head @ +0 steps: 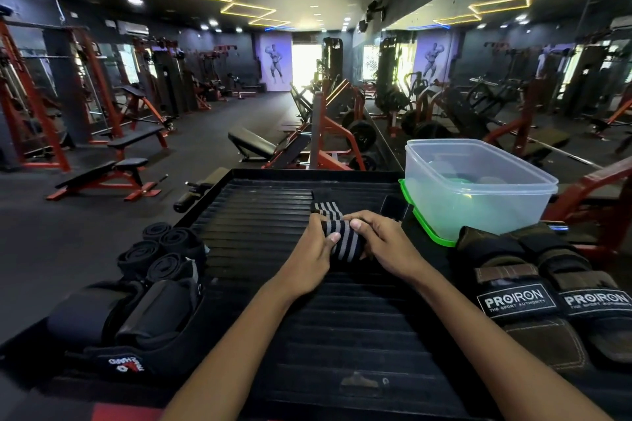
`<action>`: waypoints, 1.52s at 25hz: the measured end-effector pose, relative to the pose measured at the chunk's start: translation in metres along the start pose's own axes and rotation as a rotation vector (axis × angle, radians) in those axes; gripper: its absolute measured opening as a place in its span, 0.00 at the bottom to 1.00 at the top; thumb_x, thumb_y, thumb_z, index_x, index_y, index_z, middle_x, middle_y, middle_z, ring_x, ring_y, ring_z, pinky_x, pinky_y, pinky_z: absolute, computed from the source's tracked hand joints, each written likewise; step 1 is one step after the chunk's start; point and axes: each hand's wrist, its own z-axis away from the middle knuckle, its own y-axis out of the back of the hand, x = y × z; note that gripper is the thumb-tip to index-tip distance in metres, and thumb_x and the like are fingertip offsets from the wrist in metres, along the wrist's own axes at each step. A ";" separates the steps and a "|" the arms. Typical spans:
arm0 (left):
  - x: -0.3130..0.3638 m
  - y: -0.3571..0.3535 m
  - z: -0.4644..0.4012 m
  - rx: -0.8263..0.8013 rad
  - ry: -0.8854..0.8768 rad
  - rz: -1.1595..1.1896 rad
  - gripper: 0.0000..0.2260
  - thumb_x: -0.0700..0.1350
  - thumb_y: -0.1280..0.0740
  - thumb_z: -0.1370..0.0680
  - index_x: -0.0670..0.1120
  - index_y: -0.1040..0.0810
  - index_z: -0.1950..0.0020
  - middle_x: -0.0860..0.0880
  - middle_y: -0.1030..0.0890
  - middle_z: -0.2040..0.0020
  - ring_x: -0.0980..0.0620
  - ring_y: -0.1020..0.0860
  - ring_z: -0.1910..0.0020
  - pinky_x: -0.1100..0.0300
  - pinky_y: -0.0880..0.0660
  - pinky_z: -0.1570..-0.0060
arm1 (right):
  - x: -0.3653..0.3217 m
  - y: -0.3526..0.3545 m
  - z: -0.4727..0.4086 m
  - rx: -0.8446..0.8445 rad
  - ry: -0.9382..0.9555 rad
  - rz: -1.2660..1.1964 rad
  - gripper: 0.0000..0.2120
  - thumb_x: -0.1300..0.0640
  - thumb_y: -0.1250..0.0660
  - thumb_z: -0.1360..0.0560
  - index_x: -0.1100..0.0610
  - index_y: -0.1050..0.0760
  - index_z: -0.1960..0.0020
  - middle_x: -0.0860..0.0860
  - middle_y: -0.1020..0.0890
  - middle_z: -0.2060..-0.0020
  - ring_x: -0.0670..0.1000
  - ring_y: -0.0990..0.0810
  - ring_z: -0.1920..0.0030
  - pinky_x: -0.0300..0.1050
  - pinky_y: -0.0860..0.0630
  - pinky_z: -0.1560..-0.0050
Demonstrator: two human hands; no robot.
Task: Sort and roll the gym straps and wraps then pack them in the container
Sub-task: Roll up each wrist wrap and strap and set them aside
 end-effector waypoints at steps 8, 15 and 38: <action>0.010 -0.002 -0.001 0.064 0.172 0.125 0.06 0.45 0.42 0.17 0.43 0.32 0.44 0.50 0.22 0.50 0.55 0.24 0.52 0.65 0.28 0.53 | 0.000 0.002 0.000 -0.011 0.082 0.017 0.13 0.62 0.30 0.26 0.54 0.28 0.44 0.46 0.19 0.51 0.45 0.20 0.51 0.40 0.24 0.48; 0.013 0.004 -0.003 0.181 0.103 0.311 0.09 0.39 0.32 0.23 0.44 0.24 0.43 0.48 0.18 0.50 0.54 0.19 0.50 0.66 0.24 0.51 | 0.004 0.007 -0.003 0.000 0.033 -0.027 0.03 0.59 0.30 0.25 0.58 0.22 0.57 0.47 0.19 0.65 0.44 0.21 0.62 0.44 0.26 0.57; 0.014 0.003 0.000 0.071 0.201 0.275 0.04 0.45 0.42 0.17 0.48 0.30 0.44 0.54 0.20 0.48 0.58 0.22 0.48 0.65 0.28 0.48 | -0.002 -0.013 -0.001 0.334 0.007 -0.304 0.09 0.65 0.26 0.29 0.58 0.25 0.55 0.57 0.17 0.56 0.52 0.17 0.54 0.47 0.21 0.51</action>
